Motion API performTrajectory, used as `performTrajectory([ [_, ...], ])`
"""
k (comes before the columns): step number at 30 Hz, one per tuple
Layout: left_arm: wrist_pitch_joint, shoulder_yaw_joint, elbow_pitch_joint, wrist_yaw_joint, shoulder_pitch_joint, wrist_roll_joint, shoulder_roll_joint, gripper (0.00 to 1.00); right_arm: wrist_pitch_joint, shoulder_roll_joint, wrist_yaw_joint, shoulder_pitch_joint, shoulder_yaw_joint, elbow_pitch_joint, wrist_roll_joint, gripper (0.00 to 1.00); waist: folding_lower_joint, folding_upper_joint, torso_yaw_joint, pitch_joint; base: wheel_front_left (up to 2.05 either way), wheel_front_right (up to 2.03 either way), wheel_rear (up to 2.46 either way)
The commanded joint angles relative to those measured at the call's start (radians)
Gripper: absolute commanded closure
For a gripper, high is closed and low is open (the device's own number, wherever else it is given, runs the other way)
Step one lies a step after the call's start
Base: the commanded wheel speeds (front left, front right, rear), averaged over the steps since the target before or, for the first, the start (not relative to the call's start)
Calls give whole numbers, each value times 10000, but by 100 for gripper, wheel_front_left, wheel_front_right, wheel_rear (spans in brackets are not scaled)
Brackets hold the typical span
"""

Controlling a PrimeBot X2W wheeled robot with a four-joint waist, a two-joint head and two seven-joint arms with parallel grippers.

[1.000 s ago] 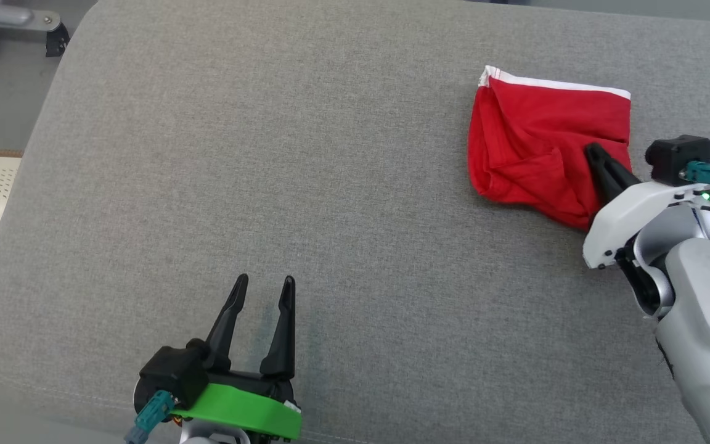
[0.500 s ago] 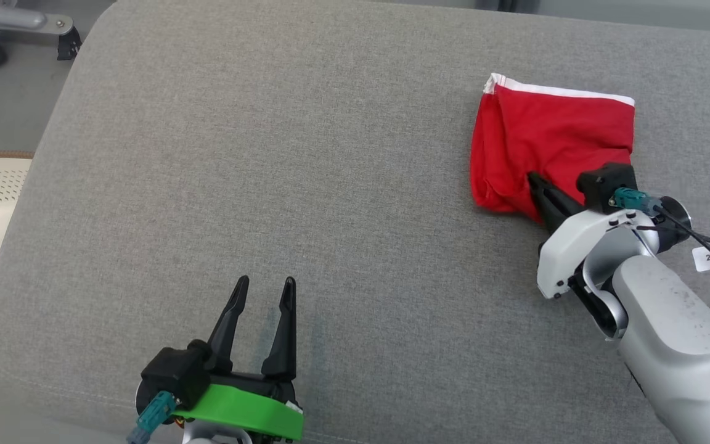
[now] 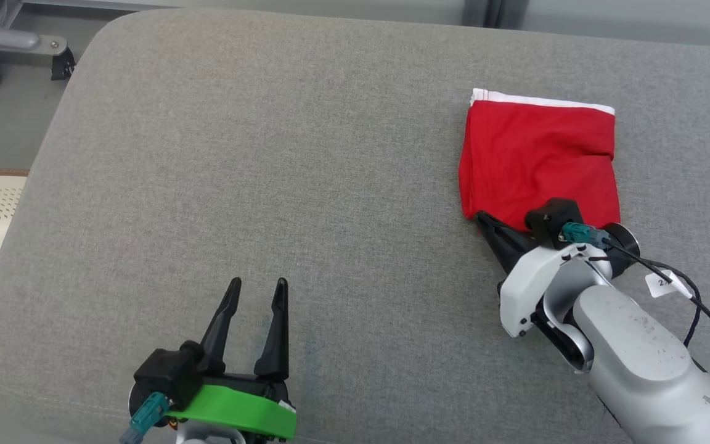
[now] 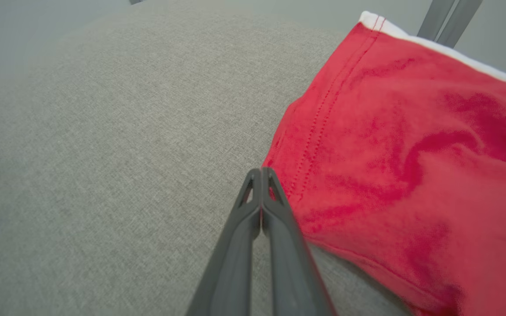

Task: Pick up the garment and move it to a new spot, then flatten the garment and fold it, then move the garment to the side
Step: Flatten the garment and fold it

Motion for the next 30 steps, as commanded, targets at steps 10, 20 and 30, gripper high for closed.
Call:
performTrajectory([
  [10,-27,1056,102,-201,830,621,18,0,-1919,-51,-10,1419,-1837,-1098,-259,0,0,0,-944,-1481,0,0,0],
  [20,-26,2094,412,-546,1837,1174,21,0,-2161,-488,-10,4025,-4622,-2494,-868,0,0,0,-1665,-2625,0,0,0],
  [30,-27,2339,676,-717,1677,1349,22,0,-2170,311,-12,6078,-5991,-3055,-1703,0,0,0,-1891,-2739,0,0,0],
])
